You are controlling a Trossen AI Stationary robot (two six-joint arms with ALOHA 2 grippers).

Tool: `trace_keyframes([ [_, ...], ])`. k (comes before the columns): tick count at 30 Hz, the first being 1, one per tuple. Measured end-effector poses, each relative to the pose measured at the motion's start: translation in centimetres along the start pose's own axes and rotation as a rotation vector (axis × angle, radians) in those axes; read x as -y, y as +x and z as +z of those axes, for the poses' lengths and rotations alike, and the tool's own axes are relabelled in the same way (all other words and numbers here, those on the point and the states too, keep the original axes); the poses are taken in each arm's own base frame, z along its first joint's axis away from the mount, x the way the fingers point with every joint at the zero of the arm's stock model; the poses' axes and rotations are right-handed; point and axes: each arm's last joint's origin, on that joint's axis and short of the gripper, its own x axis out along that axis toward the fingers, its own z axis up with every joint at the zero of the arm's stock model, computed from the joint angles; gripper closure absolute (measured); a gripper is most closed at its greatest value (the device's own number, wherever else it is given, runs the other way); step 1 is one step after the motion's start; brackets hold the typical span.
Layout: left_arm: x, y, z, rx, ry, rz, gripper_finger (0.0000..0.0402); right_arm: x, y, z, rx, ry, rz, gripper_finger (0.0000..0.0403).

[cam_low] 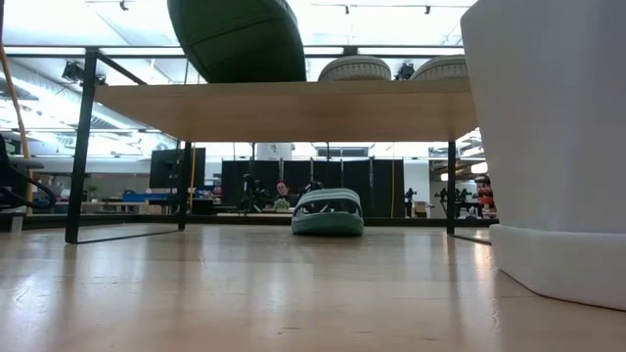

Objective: Pick and place slides into the shelf
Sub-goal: Put the right green slipper on the shelf

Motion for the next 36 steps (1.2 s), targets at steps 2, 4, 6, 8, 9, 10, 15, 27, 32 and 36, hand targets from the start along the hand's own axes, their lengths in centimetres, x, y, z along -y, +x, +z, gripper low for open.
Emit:
trace_keyframes([
  [2,0.1,-0.1,-0.1,0.000,0.003,-0.006,0.0371,0.0,0.0,0.0,0.000,0.005,0.000,0.0191],
  [4,0.3,-0.2,-0.1,0.004,0.002,-0.016,0.0371,0.0,0.0,0.0,0.000,0.007,0.000,0.0191],
  [6,0.4,-0.2,-0.1,0.005,-0.001,-0.028,0.0371,0.0,0.0,0.0,0.000,0.007,0.000,0.0191],
  [8,0.4,-0.2,0.0,0.003,-0.004,-0.038,0.0371,0.0,0.0,0.0,0.000,0.008,0.000,0.0191],
  [9,0.5,-0.2,0.0,0.003,-0.005,-0.042,0.0371,0.0,0.0,0.0,-0.001,0.008,0.000,0.0191],
  [10,0.5,-0.2,0.0,0.001,-0.006,-0.045,0.0371,0.0,0.0,0.0,-0.001,0.008,-0.001,0.0191],
  [15,0.7,-0.3,0.0,-0.002,-0.014,-0.080,0.0371,0.0,0.0,-0.1,-0.006,0.009,-0.002,0.0191],
  [27,0.8,-0.1,-0.1,-0.036,-0.031,-0.110,0.0372,0.0,0.0,-0.1,-0.005,0.009,-0.002,0.0191],
  [32,0.6,0.9,0.4,-0.045,-0.031,-0.115,0.0372,0.0,0.0,0.0,-0.005,0.009,0.001,0.0191],
  [36,1.0,1.7,0.6,-0.058,-0.003,-0.125,0.0372,0.0,0.0,0.0,-0.006,0.008,0.009,0.0191],
])
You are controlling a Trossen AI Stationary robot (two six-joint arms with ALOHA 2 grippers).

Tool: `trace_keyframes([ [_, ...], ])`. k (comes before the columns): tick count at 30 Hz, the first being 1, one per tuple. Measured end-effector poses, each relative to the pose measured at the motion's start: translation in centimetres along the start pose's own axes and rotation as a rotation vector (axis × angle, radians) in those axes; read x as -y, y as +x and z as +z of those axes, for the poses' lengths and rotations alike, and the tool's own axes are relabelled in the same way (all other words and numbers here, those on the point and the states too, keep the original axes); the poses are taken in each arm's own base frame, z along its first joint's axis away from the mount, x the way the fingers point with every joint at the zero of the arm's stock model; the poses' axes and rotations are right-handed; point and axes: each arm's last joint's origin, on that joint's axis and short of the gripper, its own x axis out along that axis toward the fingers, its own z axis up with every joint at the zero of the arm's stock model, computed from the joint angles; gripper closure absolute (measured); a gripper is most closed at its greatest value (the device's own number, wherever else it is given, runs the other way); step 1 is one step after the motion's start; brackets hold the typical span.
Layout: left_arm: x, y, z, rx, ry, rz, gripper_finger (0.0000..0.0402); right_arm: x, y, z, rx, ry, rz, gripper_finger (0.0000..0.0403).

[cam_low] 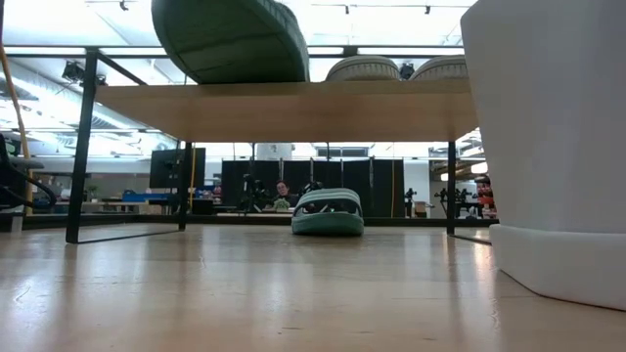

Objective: Pick and place slides into the shelf
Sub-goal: Put the right green slipper on the shelf

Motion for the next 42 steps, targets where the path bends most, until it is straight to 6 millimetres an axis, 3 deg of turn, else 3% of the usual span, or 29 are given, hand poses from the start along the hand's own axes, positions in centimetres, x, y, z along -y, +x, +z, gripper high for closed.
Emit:
trace_keyframes([
  [10,1.2,2.0,0.1,-0.041,0.052,0.013,0.0372,-0.6,0.1,-0.2,-0.011,-0.023,0.025,0.0191],
  [42,-0.7,-0.1,1.1,-0.010,0.073,0.101,0.0377,-0.9,0.1,-0.3,-0.011,-0.003,0.033,0.0191],
])
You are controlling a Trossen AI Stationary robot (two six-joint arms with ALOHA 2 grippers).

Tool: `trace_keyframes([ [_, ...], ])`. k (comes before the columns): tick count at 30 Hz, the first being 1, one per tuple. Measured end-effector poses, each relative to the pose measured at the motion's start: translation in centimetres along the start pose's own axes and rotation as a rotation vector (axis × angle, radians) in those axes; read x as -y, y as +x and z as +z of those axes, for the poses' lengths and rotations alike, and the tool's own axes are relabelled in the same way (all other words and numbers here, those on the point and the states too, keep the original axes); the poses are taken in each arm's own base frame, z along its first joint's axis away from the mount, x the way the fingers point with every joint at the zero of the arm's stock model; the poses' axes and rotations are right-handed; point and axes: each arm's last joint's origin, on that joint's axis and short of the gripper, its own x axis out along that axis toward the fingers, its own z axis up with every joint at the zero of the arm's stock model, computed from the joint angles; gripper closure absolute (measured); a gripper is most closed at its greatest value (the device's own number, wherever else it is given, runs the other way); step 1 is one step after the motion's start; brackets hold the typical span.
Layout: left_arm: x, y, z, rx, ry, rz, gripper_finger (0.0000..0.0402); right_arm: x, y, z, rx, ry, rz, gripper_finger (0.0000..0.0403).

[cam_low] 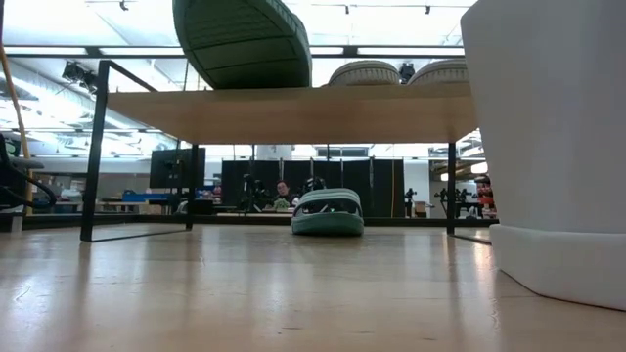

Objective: Pick and place slides into the shelf
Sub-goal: Put the right green slipper on the shelf

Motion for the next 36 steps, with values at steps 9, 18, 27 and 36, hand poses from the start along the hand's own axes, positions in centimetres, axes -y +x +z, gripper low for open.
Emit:
trace_keyframes([
  [9,-0.5,0.3,0.2,-0.002,-0.003,0.014,0.0377,-0.8,0.1,-0.3,-0.013,-0.030,0.029,0.0191],
  [18,-0.5,0.3,0.3,0.007,-0.005,0.025,0.0370,-1.4,1.0,-0.2,-0.039,-0.044,0.033,0.0191],
  [27,-0.3,0.1,0.1,0.033,0.015,0.078,0.0373,-1.5,1.4,-0.1,-0.049,-0.054,0.029,0.0191],
  [36,0.1,0.3,-0.1,0.018,0.079,0.064,0.0376,-1.5,1.4,-0.1,-0.048,-0.057,0.028,0.0191],
])
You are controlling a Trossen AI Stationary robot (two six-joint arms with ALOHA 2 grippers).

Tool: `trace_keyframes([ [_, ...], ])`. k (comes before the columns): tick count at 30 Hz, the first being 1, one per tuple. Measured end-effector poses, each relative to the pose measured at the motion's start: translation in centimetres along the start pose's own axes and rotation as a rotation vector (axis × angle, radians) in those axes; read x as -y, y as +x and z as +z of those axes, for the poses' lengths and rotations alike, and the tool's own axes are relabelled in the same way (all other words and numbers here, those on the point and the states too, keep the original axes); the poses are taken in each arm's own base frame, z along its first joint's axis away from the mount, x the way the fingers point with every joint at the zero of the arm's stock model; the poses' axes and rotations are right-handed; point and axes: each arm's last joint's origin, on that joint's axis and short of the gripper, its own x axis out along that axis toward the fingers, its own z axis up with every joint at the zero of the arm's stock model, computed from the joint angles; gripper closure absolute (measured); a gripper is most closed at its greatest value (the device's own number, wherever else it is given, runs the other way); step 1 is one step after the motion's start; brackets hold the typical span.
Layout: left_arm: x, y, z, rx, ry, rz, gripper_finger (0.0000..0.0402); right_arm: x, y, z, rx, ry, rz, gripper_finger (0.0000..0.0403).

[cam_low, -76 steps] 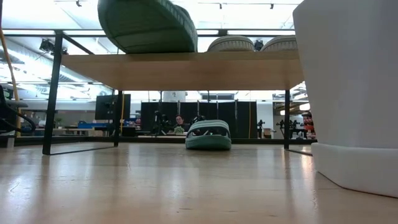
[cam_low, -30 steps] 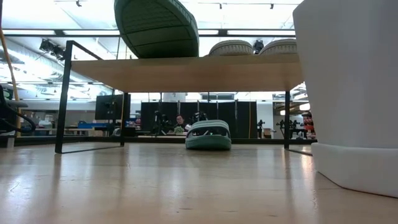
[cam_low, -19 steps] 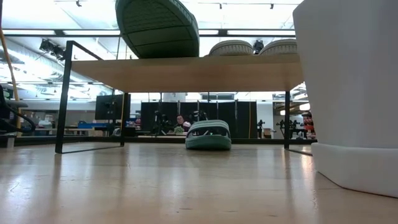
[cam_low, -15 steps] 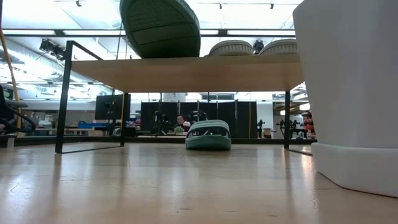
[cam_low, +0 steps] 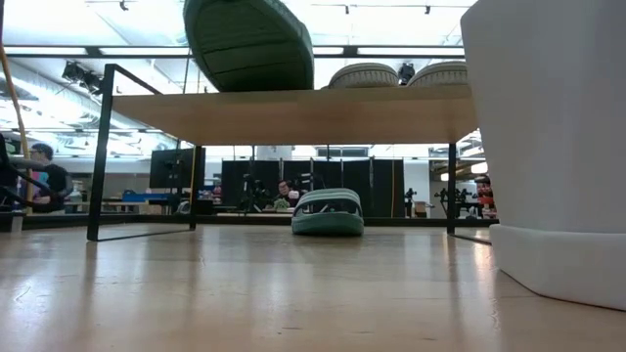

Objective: Pick and place slides into the shelf
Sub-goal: Put the right green slipper on the shelf

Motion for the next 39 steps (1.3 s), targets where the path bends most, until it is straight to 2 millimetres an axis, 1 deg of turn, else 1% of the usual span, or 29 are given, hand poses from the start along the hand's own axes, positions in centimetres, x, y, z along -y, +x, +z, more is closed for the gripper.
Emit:
trace_keyframes([
  [8,0.13,0.30,-0.09,-0.006,0.000,-0.001,0.0372,0.00,0.00,0.00,0.000,0.000,0.000,0.0191],
  [22,0.15,0.30,-0.10,-0.007,-0.060,-0.002,0.0318,0.00,0.00,0.00,0.000,0.001,0.000,0.0191],
  [34,0.11,0.32,-0.12,-0.009,-0.116,0.002,0.0261,0.00,0.00,0.00,-0.001,0.001,0.000,0.0191],
  [39,0.21,0.32,-0.15,-0.026,-0.130,-0.036,0.0236,0.00,0.00,0.00,-0.001,0.001,0.001,0.0191],
])
